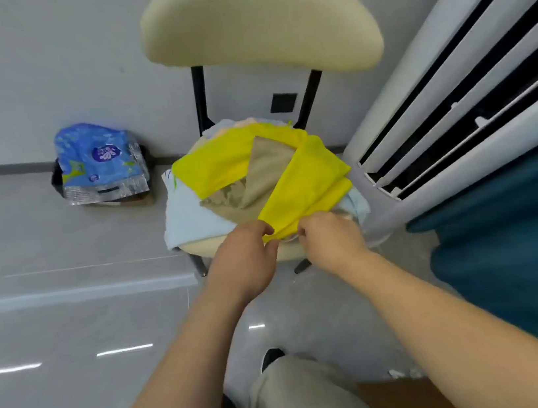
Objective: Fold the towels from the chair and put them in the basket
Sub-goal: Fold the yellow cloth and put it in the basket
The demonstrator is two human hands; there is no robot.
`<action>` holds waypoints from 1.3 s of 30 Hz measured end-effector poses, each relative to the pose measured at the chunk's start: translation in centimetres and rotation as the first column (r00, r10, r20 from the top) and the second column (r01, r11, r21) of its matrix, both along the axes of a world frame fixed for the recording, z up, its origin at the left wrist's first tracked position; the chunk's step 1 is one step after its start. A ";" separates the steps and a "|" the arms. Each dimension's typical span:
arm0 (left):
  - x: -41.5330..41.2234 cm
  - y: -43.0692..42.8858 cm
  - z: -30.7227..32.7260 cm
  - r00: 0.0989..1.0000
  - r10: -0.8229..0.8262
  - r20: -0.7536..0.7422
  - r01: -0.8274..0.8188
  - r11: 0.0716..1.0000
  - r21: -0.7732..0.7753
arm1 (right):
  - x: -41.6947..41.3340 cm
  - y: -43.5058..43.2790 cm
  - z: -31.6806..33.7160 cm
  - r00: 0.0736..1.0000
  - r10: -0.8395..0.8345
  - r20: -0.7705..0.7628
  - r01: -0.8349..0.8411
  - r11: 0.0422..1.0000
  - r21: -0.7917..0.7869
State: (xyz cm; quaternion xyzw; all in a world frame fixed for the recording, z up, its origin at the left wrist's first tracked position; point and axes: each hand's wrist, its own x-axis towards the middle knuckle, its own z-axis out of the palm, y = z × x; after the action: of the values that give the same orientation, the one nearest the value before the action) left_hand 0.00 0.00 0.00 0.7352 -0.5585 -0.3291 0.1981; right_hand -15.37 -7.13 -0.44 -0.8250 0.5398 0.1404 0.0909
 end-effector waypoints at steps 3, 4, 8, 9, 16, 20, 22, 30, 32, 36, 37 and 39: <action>-0.7 -0.2 -3.8 0.996 0.081 -0.021 -0.083 0.990 -0.118 | -0.1 -0.4 -3.9 0.993 -0.094 0.077 0.103 0.987 -0.126; -0.9 -0.2 -5.0 0.993 0.117 -0.021 -0.119 0.982 -0.150 | -0.3 -0.7 -5.0 0.989 -0.111 0.095 0.125 0.979 -0.162; -2.9 0.2 -9.4 0.962 0.268 -0.059 -0.274 0.924 -0.269 | -1.9 -1.1 -8.0 0.969 -0.087 0.229 0.146 0.956 -0.253; -3.6 0.3 -10.1 0.951 0.303 -0.068 -0.309 0.907 -0.284 | -2.4 -0.9 -8.4 0.961 -0.079 0.264 0.151 0.953 -0.263; -7.6 2.8 -9.8 0.917 0.398 -0.035 -0.387 0.861 -0.331 | -5.5 0.4 -7.5 0.896 -0.127 0.426 0.224 0.957 -0.186; -7.4 4.1 -8.6 0.943 0.294 0.157 -0.228 0.914 -0.337 | -4.9 0.4 -5.4 0.849 -0.136 0.511 0.245 0.958 -0.152; -6.7 4.5 -8.9 0.945 0.268 0.188 -0.207 0.934 -0.292 | -4.3 0.1 -4.4 0.845 -0.118 0.521 0.220 0.966 -0.138; -7.6 0.8 -10.2 0.911 0.110 0.397 -0.010 0.969 -0.246 | -6.7 -2.8 -6.3 0.837 -0.076 0.543 0.200 0.964 -0.174; -7.4 -0.5 -10.9 0.893 0.106 0.437 -0.004 0.974 -0.228 | -7.7 -3.6 -7.5 0.832 -0.064 0.551 0.194 0.964 -0.181; -6.5 -2.0 -12.1 0.887 0.188 0.422 -0.096 0.968 -0.231 | -7.7 -4.7 -9.3 0.844 -0.070 0.532 0.180 0.971 -0.158; -6.2 -2.2 -12.4 0.889 0.208 0.407 -0.122 0.966 -0.228 | -7.4 -4.7 -9.6 0.853 -0.071 0.517 0.170 0.974 -0.147; -5.9 -2.6 -13.1 0.893 0.229 0.387 -0.151 0.963 -0.223 | -6.9 -4.9 -10.1 0.869 -0.071 0.489 0.157 0.978 -0.137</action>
State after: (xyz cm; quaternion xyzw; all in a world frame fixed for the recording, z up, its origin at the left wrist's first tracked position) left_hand -5.86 -2.58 -13.06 0.8170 -0.5411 -0.0927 0.1763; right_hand -22.27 -12.01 -10.53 -0.8051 0.5584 -0.1221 0.1586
